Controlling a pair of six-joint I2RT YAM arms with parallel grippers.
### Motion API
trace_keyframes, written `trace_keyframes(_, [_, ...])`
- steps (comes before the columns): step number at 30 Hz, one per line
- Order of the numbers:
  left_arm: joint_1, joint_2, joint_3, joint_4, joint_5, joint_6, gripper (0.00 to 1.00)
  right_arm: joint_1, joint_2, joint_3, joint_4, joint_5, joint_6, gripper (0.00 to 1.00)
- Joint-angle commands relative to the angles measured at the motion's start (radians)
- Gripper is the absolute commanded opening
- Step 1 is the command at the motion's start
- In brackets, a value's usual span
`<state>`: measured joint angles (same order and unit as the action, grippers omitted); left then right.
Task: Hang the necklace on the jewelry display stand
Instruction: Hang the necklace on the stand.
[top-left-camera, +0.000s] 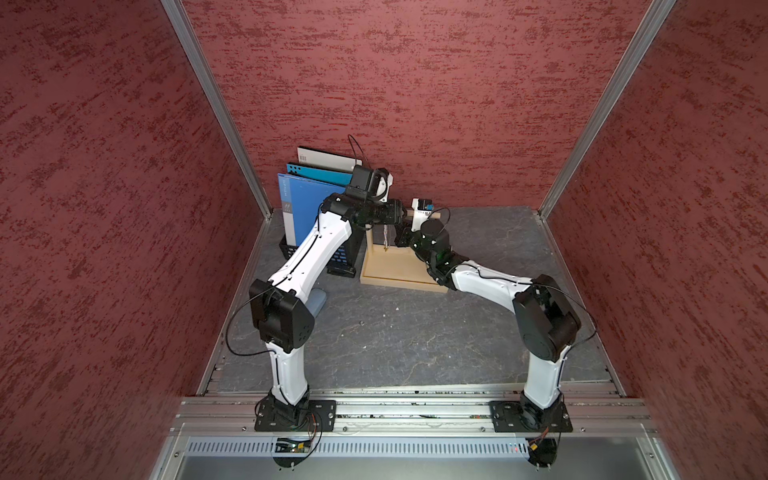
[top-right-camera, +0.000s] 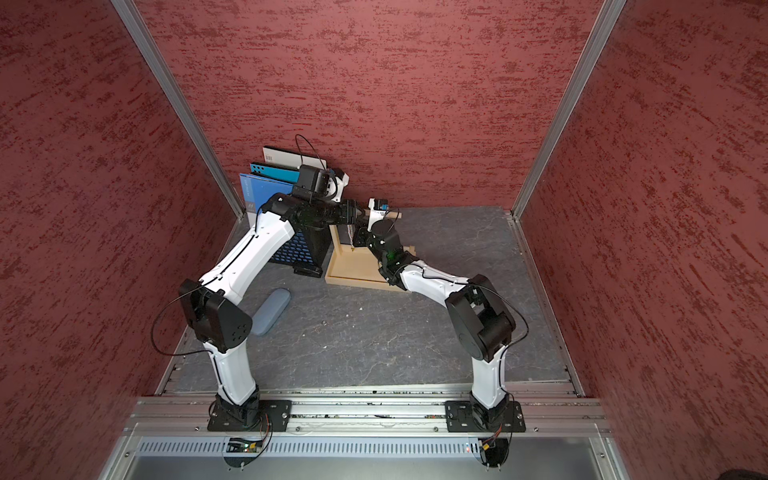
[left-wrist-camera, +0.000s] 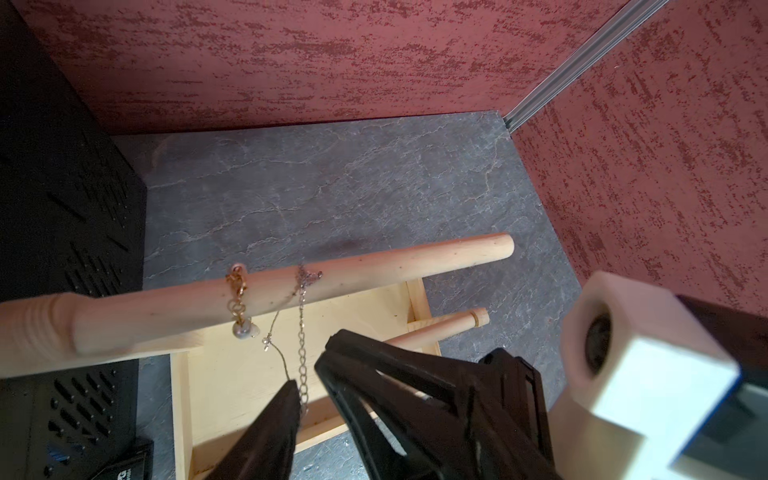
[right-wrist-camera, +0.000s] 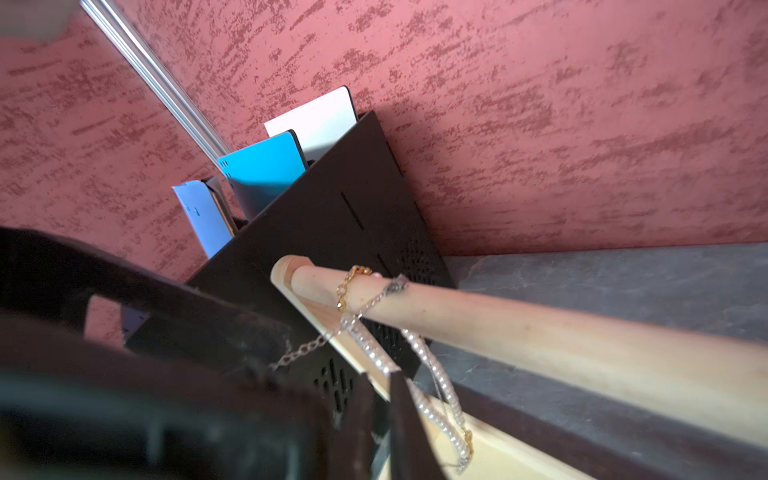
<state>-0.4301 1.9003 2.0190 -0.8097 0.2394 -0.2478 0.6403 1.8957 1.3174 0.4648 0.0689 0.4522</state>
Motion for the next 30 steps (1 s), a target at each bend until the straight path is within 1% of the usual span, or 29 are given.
trace_keyframes(1, [-0.002,-0.01,0.012,0.021,0.031,-0.004,0.62,0.009,-0.045,-0.057,0.042,-0.037,-0.02,0.21])
trace_keyframes(3, [-0.004,-0.001,0.017,0.02,0.037,-0.007,0.61,0.009,-0.047,-0.073,0.064,-0.039,-0.019,0.23])
trace_keyframes(8, [-0.01,0.008,0.018,0.028,0.044,-0.017,0.61,0.011,-0.026,-0.038,0.055,-0.062,-0.046,0.28])
trace_keyframes(15, [-0.018,0.021,0.033,0.035,0.051,-0.033,0.61,0.012,0.01,0.016,0.055,-0.082,-0.055,0.28])
trace_keyframes(18, [-0.022,0.027,0.039,0.035,0.056,-0.038,0.61,0.013,0.019,0.026,0.054,-0.071,-0.056,0.28])
trace_keyframes(20, [-0.026,0.029,0.04,0.037,0.058,-0.041,0.6,0.012,0.024,0.034,0.054,-0.069,-0.059,0.24])
trace_keyframes(21, [-0.026,0.028,0.041,0.037,0.058,-0.041,0.6,0.013,0.026,0.038,0.053,-0.066,-0.06,0.21])
trace_keyframes(22, [-0.027,0.028,0.04,0.036,0.058,-0.041,0.6,0.013,0.028,0.041,0.049,-0.06,-0.06,0.16])
trace_keyframes(24, [-0.027,0.027,0.04,0.036,0.055,-0.04,0.6,0.013,0.027,0.043,0.042,-0.047,-0.064,0.03])
trace_keyframes(25, [-0.027,0.025,0.039,0.033,0.05,-0.038,0.6,0.013,0.024,0.04,0.038,-0.04,-0.066,0.0])
trace_keyframes(30, [-0.021,0.012,0.031,0.024,0.022,-0.016,0.6,0.012,0.001,0.01,0.022,0.019,-0.073,0.0])
